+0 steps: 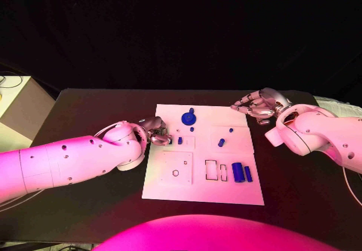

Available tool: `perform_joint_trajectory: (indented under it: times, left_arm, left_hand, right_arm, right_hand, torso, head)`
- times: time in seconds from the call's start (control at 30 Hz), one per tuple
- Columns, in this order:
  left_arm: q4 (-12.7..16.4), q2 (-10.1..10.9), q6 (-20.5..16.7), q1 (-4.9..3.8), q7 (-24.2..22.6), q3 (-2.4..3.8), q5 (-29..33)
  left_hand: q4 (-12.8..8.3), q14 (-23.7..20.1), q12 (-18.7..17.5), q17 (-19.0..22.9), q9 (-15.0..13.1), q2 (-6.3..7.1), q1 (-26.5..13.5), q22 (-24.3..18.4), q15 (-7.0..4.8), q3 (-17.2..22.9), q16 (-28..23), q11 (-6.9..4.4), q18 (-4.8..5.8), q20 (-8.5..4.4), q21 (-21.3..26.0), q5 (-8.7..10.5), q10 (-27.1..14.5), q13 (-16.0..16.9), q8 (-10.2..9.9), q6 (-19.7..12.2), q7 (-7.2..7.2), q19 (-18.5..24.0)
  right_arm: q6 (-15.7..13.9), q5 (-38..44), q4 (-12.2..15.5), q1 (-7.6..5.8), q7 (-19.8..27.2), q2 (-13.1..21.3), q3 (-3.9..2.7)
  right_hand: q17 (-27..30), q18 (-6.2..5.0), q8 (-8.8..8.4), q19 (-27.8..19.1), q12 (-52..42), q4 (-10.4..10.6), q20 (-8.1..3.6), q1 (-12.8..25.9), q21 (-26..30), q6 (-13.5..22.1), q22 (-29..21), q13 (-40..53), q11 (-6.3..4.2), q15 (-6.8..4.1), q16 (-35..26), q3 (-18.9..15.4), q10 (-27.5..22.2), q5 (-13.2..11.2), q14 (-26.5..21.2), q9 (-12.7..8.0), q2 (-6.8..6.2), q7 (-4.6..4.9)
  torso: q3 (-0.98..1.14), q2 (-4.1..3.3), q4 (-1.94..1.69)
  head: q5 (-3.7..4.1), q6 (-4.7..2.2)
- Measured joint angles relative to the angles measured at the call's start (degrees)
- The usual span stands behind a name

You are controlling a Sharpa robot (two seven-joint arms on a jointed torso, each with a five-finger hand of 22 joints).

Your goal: Assemble the parts on the task board

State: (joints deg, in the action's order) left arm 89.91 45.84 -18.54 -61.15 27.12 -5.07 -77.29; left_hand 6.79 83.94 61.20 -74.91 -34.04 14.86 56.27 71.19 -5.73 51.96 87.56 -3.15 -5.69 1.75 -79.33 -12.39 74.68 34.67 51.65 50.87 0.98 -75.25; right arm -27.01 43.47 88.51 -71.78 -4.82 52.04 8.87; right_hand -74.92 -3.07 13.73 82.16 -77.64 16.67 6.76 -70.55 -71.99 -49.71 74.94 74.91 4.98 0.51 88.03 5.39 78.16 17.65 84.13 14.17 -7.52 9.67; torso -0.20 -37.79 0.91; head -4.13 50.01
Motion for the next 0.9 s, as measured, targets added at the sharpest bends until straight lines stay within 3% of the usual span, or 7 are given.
perform_joint_trajectory:
  times: [0.37, 0.9]
  left_arm:
    - [-0.12, -0.08, -0.25, 0.0, 0.16, 0.0, 0.71]
    - [-0.07, -0.39, -0.28, 0.08, 0.21, -0.11, 1.67]
  left_hand:
    - [1.95, 0.0, -0.25, 0.0, 0.33, 0.17, -1.49, -0.05, 0.0, -1.34, 0.0, -0.01, 0.0, 0.0, 0.0, -0.06, -0.01, -0.13, -0.22, 0.32, -0.33, 0.0]
    - [5.81, 0.0, -0.25, 0.0, 1.07, -0.95, -4.92, -0.14, 0.01, -3.27, 0.0, 0.2, 0.0, 0.0, 0.0, -0.06, -0.26, -0.37, -0.34, 0.77, -0.51, 0.0]
  right_arm:
    - [0.0, -0.02, -0.08, 0.12, 0.0, -0.04, 0.0]
    - [-0.01, -0.02, -0.08, 0.17, 0.01, 0.06, 0.01]
  right_hand:
    - [0.0, 0.0, 0.0, 0.0, 0.0, 0.0, 0.0, 0.0, 0.0, 0.0, -0.01, 0.0, 0.0, 0.0, 0.0, 0.0, 0.0, 0.0, 0.0, 0.0, 0.0, 0.0]
    - [0.01, 0.0, 0.24, 0.0, 0.0, 0.0, 0.0, -0.01, 0.0, 0.0, -0.03, 0.0, 0.0, 0.0, 0.0, -0.33, 0.0, 0.0, 0.0, 0.0, -0.01, 0.0]
  torso:
    - [-0.01, 0.01, -0.01]
    - [-0.02, 0.0, 0.01]
  head:
    - [0.05, 0.0]
    - [0.16, 0.0]
